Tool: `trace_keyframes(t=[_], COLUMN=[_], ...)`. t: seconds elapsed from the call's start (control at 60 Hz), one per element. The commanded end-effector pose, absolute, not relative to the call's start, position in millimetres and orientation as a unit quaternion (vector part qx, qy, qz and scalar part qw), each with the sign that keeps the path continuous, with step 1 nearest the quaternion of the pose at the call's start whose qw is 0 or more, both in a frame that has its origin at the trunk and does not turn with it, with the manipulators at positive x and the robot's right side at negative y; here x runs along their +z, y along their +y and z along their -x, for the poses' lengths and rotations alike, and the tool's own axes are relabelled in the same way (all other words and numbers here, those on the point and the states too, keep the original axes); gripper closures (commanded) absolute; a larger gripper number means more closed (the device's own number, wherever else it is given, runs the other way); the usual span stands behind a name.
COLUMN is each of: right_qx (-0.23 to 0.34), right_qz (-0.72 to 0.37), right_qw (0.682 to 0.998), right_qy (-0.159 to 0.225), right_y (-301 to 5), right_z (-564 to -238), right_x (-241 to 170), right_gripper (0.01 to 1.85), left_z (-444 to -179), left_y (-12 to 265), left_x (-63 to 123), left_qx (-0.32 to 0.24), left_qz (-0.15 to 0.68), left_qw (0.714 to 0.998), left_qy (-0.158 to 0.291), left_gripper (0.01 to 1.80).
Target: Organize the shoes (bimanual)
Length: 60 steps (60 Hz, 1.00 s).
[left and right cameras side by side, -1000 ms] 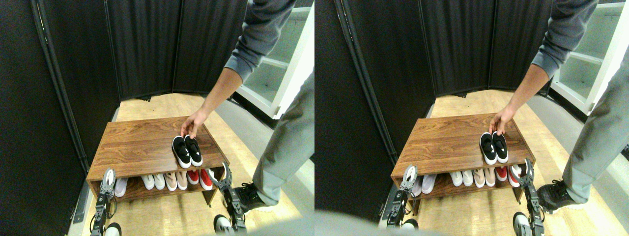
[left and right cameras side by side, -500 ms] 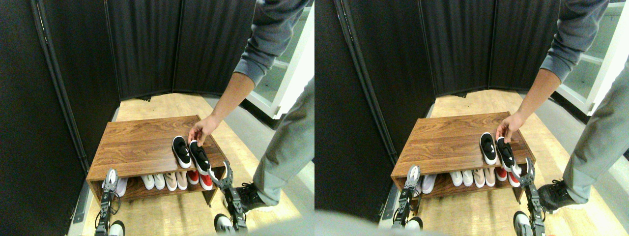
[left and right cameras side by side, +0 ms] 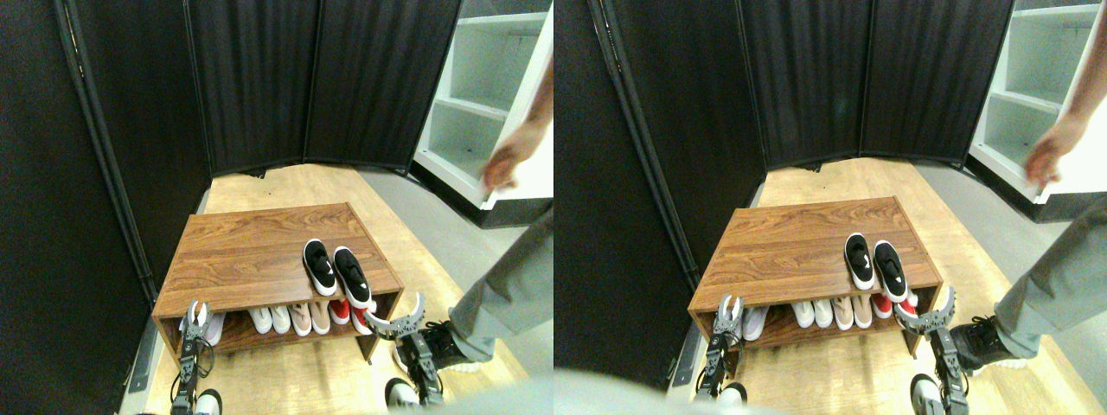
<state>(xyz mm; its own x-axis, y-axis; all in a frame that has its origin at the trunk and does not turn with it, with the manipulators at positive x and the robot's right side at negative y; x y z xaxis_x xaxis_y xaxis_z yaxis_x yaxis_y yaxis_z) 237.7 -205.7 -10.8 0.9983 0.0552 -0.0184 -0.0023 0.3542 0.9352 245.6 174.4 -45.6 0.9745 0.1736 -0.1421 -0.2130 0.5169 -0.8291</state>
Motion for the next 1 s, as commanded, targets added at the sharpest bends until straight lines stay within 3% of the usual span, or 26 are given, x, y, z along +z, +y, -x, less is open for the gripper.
trace_keyframes(t=[0.017,0.15,0.35,0.433,0.567,0.883,1.0], right_qx=[0.022,0.015,0.006,0.005,0.004,-0.006,0.000], right_qz=[-0.563,-0.614,-0.644,-0.678,-0.696,-0.700,-0.694], right_qw=[0.826,0.788,0.764,0.733,0.716,0.711,0.715], right_qy=[0.008,0.027,0.046,0.052,0.054,0.073,0.083], right_y=[-210.7,-210.4,-209.4,-210.2,-210.0,-204.9,-201.9], right_z=[-239.6,-249.1,-265.0,-272.7,-281.6,-298.7,-302.9], right_x=[-2.8,-15.0,-33.9,-42.4,-51.8,-68.9,-71.8], right_gripper=[0.58,0.47,0.43,0.47,0.53,0.51,0.62], left_z=[-248.6,-248.3,-247.0,-246.3,-245.7,-242.5,-241.3], left_y=[170.1,168.1,169.4,169.9,170.5,170.7,171.3], left_x=[-40.4,-39.4,-38.7,-37.8,-37.1,-34.0,-33.7], left_qx=[0.096,0.097,0.097,0.098,0.097,0.098,0.093], left_qz=[0.479,0.476,0.483,0.478,0.477,0.472,0.470], left_qw=[0.872,0.874,0.870,0.873,0.873,0.876,0.877], left_qy=[0.006,0.006,0.007,0.005,0.002,0.000,-0.001], left_gripper=[1.67,1.65,1.66,1.66,1.65,1.66,1.66])
